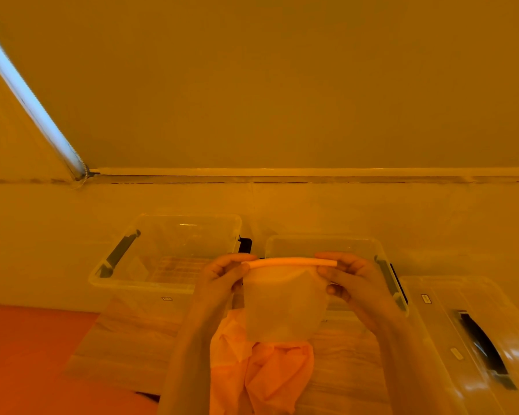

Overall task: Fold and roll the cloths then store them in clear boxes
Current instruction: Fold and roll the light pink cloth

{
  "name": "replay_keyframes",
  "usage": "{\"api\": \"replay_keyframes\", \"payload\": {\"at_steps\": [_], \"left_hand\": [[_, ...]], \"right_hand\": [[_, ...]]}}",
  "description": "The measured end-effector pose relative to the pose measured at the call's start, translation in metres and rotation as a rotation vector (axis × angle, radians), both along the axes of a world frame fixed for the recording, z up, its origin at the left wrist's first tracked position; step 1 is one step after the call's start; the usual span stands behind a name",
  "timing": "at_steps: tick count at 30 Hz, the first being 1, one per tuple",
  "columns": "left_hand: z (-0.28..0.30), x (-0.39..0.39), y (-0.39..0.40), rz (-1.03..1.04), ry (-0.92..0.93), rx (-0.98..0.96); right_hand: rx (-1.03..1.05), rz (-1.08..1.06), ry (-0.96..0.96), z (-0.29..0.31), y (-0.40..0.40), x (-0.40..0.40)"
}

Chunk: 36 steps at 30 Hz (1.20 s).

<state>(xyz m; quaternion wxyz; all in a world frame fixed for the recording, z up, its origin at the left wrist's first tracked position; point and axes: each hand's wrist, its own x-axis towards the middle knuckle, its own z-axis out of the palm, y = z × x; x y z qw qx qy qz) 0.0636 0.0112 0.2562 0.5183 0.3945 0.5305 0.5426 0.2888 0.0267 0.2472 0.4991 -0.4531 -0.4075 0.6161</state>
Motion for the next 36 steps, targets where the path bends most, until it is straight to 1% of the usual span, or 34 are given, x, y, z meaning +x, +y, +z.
{"api": "replay_keyframes", "payload": {"at_steps": [2,5,9,11,15,18,20,24,26,28,31,36], "left_hand": [[0.000,0.002,0.001,0.006,0.029,0.009],[0.001,0.007,0.003,0.015,0.128,0.013],[-0.004,0.005,0.004,0.022,0.127,-0.020],[-0.003,0.004,0.004,0.007,0.170,-0.023],[-0.001,0.006,0.003,-0.058,0.312,0.047],[-0.002,0.005,0.004,-0.065,0.372,0.056],[-0.002,0.005,0.005,-0.052,0.326,0.042],[0.000,0.005,0.005,-0.021,0.112,-0.014],[0.001,0.005,0.005,-0.015,0.045,-0.027],[0.001,0.006,0.006,-0.017,0.049,-0.018],[0.001,0.007,0.007,-0.021,0.100,-0.016],[-0.002,0.003,0.008,-0.089,0.154,-0.044]], "right_hand": [[-0.011,-0.007,0.000,0.000,0.000,-0.001],[-0.023,-0.039,-0.028,-0.002,0.001,-0.003],[-0.042,-0.021,-0.062,-0.006,0.004,-0.004],[-0.043,-0.008,-0.087,-0.007,0.004,-0.002],[0.023,-0.008,-0.210,-0.006,0.003,0.000],[0.076,0.007,-0.304,-0.005,0.005,0.001],[0.080,0.009,-0.270,-0.007,0.005,0.002],[0.030,0.028,-0.077,-0.005,0.006,-0.001],[0.009,0.026,-0.006,-0.003,0.007,-0.002],[0.018,0.007,-0.035,-0.004,0.009,-0.003],[0.057,-0.029,-0.143,-0.008,0.011,-0.003],[0.057,0.014,-0.231,-0.010,0.012,0.003]]}}
